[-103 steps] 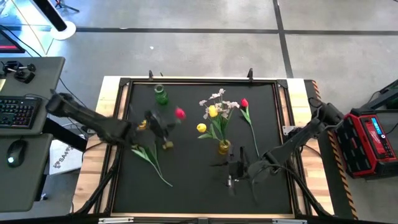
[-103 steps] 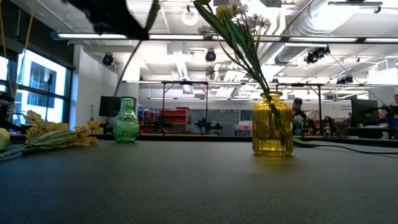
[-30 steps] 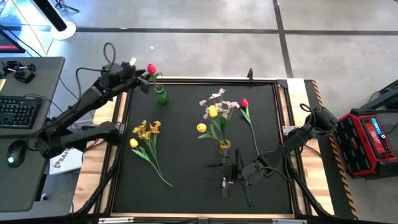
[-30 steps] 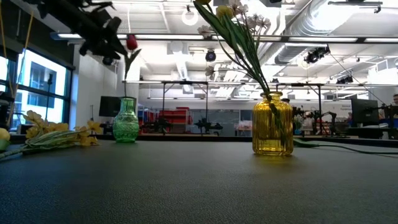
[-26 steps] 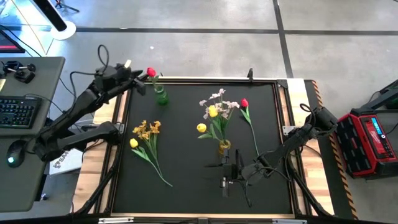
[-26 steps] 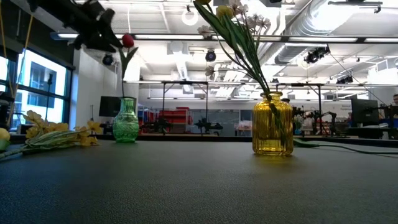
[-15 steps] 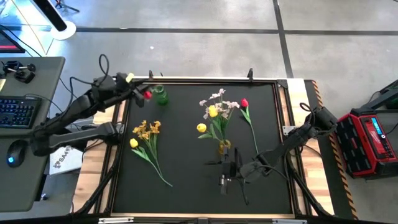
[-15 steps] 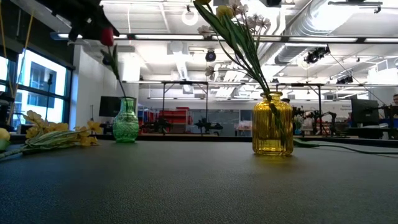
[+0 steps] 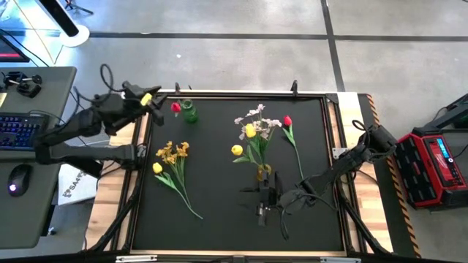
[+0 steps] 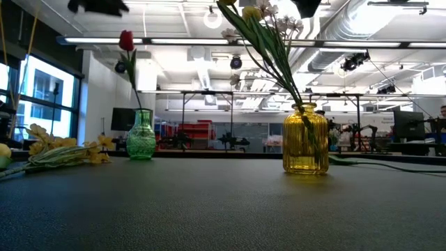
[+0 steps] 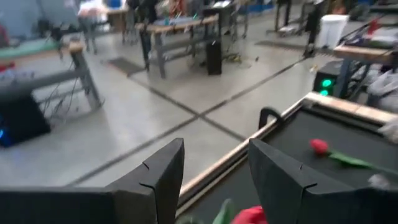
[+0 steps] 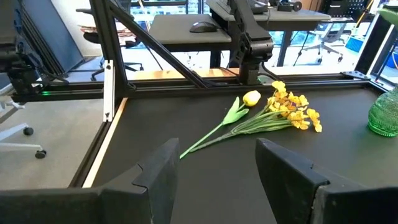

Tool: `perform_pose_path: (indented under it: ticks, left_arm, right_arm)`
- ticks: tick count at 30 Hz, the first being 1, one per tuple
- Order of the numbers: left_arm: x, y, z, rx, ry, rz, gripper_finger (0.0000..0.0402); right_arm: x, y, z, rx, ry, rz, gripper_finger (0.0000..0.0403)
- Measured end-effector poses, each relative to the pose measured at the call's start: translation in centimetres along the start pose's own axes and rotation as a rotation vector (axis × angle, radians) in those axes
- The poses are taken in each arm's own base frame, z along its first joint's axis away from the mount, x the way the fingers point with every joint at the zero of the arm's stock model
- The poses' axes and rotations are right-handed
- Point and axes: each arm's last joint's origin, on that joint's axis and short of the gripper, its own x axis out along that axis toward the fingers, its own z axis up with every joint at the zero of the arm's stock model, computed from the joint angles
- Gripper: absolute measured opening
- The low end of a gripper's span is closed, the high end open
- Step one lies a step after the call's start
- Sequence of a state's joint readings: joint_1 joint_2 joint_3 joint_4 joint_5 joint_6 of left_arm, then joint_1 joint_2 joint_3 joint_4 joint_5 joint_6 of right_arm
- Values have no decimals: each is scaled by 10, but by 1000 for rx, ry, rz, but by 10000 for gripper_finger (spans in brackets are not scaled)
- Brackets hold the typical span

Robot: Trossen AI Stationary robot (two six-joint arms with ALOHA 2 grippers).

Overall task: Sort flowers into vase by color
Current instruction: Put the bottom red tulip into the green vase

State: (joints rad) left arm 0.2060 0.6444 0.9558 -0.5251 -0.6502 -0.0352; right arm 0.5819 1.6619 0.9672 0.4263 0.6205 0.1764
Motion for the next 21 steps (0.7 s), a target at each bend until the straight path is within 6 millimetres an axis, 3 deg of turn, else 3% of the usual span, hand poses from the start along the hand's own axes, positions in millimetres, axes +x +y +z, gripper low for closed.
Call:
perform_pose_path:
  ticks: [4,8,16,21]
  left_arm:
    - [-5,-8,21,48,-36,-76,165]
    - [1,-39,18,126,26,-213,165]
    - [2,-127,-13,236,215,-451,153]
    - [20,-139,-55,392,438,-158,140]
  right_arm:
    - [0,0,0,0,0,0,199]
    - [0,0,0,0,0,0,199]
    - [0,0,0,1,0,0,199]
    - [0,0,0,3,0,0,199]
